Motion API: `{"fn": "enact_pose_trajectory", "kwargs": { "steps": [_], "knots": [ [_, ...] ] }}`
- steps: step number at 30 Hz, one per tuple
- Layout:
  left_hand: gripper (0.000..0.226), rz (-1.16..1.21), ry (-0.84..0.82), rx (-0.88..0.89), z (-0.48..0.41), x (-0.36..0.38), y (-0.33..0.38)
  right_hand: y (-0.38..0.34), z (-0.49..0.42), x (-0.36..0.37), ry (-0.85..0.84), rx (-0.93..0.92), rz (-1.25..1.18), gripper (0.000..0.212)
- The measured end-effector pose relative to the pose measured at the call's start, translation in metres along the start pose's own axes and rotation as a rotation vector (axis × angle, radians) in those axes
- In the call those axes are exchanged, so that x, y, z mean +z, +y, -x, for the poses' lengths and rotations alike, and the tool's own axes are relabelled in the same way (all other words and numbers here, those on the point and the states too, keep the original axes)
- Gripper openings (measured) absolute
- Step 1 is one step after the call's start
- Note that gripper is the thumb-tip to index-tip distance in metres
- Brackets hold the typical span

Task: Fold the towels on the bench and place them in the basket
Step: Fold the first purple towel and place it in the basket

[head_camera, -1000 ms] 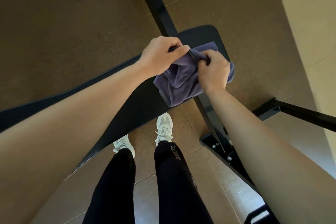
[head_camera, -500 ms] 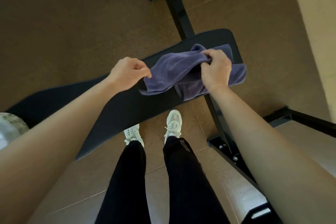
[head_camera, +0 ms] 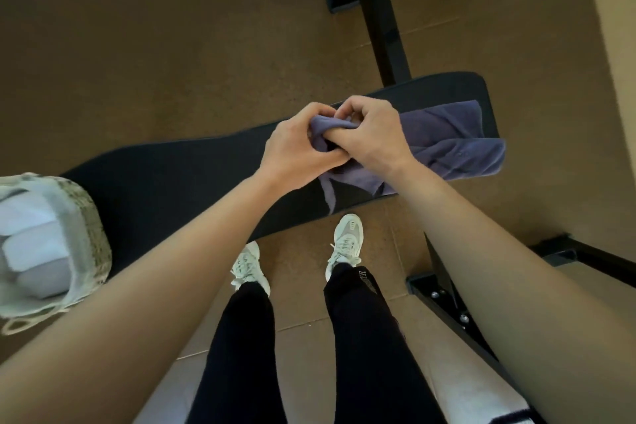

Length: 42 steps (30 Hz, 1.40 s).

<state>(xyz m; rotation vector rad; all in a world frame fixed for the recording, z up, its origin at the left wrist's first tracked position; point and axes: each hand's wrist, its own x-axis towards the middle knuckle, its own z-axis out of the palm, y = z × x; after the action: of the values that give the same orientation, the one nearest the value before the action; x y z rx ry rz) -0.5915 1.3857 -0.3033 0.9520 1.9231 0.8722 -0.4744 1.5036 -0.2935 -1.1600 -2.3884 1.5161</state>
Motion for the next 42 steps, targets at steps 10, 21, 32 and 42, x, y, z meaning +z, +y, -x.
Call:
{"fn": "enact_pose_trajectory", "kwargs": {
  "steps": [10, 21, 32, 42],
  "knots": [
    [0.023, -0.337, 0.301, -0.156, 0.065, -0.111, -0.084, -0.043, -0.005, 0.061, -0.099, -0.017, 0.401, 0.025],
    [0.032, -0.508, 0.632, -0.382, 0.091, -0.252, -0.111, -0.084, -0.065, 0.071, 0.029, 0.118, 0.397, 0.013],
    [0.030, -0.515, 0.687, -0.294, 0.119, -0.258, -0.140, -0.077, -0.040, 0.063, 0.075, 0.020, 0.476, 0.025],
    [0.041, -0.660, 0.035, -0.437, 0.197, -0.125, -0.278, 0.066, 0.060, 0.159, -0.303, 0.468, 0.643, 0.016]
  ]
}}
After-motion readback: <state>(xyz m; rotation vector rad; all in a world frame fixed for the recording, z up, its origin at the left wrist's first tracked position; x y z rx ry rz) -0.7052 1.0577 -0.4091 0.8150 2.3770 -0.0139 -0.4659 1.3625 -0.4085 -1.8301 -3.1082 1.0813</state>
